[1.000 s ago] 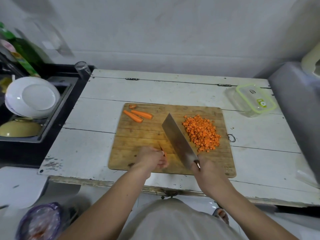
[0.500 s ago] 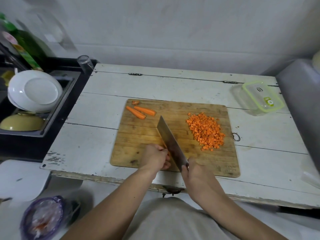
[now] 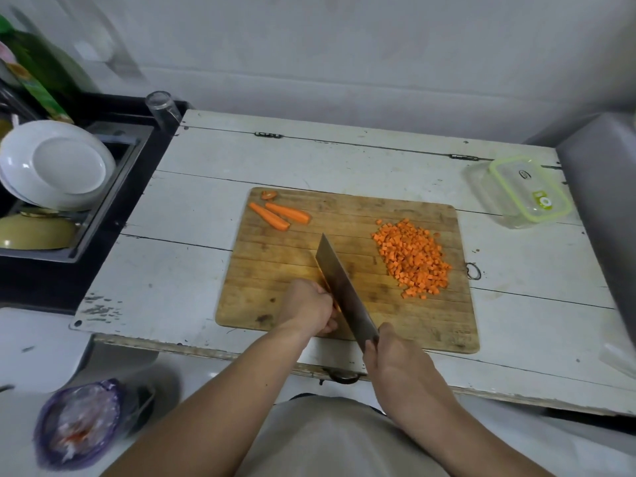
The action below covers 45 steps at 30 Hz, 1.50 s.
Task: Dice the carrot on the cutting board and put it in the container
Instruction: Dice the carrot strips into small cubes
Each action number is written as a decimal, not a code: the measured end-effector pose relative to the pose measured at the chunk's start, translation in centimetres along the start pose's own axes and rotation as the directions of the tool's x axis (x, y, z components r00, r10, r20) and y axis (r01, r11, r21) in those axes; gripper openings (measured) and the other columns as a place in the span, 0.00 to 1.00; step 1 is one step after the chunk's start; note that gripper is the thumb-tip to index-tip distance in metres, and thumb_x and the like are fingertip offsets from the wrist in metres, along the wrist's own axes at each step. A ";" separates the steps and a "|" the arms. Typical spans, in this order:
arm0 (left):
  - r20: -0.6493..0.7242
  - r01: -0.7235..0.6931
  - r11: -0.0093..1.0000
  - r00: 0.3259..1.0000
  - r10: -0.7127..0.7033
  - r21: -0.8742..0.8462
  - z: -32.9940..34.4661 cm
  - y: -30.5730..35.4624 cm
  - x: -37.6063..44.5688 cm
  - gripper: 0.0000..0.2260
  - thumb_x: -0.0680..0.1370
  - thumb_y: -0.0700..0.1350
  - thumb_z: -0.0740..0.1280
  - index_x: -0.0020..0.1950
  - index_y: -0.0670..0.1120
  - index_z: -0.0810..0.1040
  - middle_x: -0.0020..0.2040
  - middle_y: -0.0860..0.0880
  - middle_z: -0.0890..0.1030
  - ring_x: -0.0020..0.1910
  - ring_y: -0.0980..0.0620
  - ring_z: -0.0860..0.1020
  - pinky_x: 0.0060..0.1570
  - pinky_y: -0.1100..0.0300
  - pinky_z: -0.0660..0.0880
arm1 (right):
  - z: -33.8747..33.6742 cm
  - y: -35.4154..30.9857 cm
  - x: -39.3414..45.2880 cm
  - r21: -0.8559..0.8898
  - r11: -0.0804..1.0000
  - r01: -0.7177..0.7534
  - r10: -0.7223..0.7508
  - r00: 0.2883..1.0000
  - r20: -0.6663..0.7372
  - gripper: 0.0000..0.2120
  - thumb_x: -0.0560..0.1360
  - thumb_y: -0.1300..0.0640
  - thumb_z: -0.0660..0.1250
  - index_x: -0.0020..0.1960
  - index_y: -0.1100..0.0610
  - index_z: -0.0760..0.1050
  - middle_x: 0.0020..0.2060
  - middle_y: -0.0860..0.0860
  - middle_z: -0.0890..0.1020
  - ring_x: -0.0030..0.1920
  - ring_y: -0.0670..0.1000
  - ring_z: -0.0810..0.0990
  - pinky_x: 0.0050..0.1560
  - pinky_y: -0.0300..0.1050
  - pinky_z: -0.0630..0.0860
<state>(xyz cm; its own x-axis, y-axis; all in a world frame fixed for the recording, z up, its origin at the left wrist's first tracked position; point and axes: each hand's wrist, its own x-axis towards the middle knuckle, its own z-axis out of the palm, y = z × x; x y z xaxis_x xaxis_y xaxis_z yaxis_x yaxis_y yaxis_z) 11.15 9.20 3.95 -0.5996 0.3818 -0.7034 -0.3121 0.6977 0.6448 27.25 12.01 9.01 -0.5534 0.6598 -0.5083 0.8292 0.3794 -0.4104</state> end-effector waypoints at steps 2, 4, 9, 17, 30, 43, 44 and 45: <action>-0.001 -0.001 0.999 1.000 0.001 0.036 0.0 0.2 0.2 0.08 0.82 0.37 0.64 0.45 0.42 0.78 0.40 0.39 0.84 0.32 0.47 0.82 0.26 0.61 0.77 | 0.7 -0.2 0.8 -0.008 1.000 -0.022 0.022 1.000 -0.019 0.09 0.85 0.49 0.55 0.50 0.53 0.66 0.36 0.47 0.74 0.36 0.51 0.75 0.28 0.43 0.62; -0.006 0.002 0.998 1.000 -0.001 0.063 0.1 0.4 0.3 0.09 0.81 0.36 0.64 0.42 0.43 0.78 0.37 0.41 0.83 0.31 0.48 0.82 0.29 0.58 0.80 | 1.6 -0.9 2.0 -0.061 0.997 -0.051 0.046 0.996 -0.075 0.07 0.85 0.52 0.56 0.53 0.55 0.69 0.41 0.51 0.80 0.42 0.55 0.81 0.31 0.43 0.67; -0.065 -0.048 0.984 0.996 0.060 0.174 0.0 0.3 -0.2 0.09 0.77 0.37 0.66 0.38 0.45 0.79 0.35 0.46 0.82 0.34 0.49 0.82 0.33 0.57 0.79 | 2.6 -1.9 3.7 -0.095 0.995 0.005 -0.018 0.990 -0.137 0.05 0.84 0.55 0.57 0.52 0.56 0.67 0.43 0.55 0.82 0.43 0.59 0.82 0.34 0.46 0.68; 0.074 -0.074 0.977 0.995 0.060 0.199 -0.3 0.7 -0.6 0.10 0.83 0.43 0.66 0.44 0.40 0.80 0.37 0.41 0.85 0.35 0.46 0.84 0.37 0.57 0.82 | -1.7 4.6 4.7 0.148 0.987 0.067 -0.045 0.988 -0.151 0.09 0.84 0.48 0.57 0.55 0.52 0.72 0.37 0.50 0.79 0.36 0.52 0.78 0.35 0.50 0.75; 0.364 -0.828 0.302 0.496 0.789 0.472 -1.5 4.3 -2.4 0.10 0.80 0.40 0.64 0.55 0.51 0.82 0.52 0.56 0.79 0.55 0.56 0.74 0.59 0.59 0.72 | -6.8 10.1 5.0 -0.734 0.643 0.217 -0.541 0.807 -0.236 0.23 0.52 0.62 0.83 0.39 0.55 0.73 0.28 0.50 0.74 0.23 0.55 0.74 0.23 0.43 0.56; 0.560 -0.873 0.200 0.446 0.699 0.445 6.6 7.9 2.9 0.19 0.80 0.32 0.57 0.61 0.48 0.81 0.58 0.50 0.75 0.62 0.50 0.71 0.64 0.60 0.67 | -5.4 11.4 4.8 -0.720 0.671 0.174 -0.543 0.777 -0.319 0.23 0.50 0.68 0.77 0.41 0.55 0.73 0.28 0.50 0.73 0.25 0.55 0.73 0.25 0.44 0.54; 0.615 -0.896 0.196 0.419 0.668 0.398 6.7 7.6 2.5 0.20 0.79 0.31 0.57 0.61 0.48 0.82 0.57 0.50 0.75 0.61 0.50 0.72 0.62 0.63 0.67 | -5.3 11.4 4.8 -0.712 0.678 0.182 -0.554 0.763 -0.332 0.23 0.52 0.68 0.76 0.42 0.55 0.73 0.28 0.51 0.73 0.25 0.55 0.73 0.25 0.45 0.55; 0.680 -0.913 0.152 0.386 0.624 0.378 6.8 7.2 2.1 0.20 0.79 0.31 0.58 0.62 0.48 0.82 0.57 0.50 0.76 0.60 0.51 0.72 0.60 0.64 0.67 | -5.1 11.4 4.8 -0.707 0.680 0.193 -0.565 0.753 -0.338 0.23 0.54 0.68 0.74 0.45 0.55 0.71 0.28 0.51 0.74 0.24 0.56 0.73 0.25 0.45 0.55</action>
<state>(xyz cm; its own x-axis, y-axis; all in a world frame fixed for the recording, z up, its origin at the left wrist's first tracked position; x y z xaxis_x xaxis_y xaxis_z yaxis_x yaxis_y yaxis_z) 12.70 19.15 5.06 0.0753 0.9945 -0.0725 0.7788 -0.0132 0.6272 34.43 22.80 5.81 -0.8588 0.5013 0.1053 0.5121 0.8442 0.1584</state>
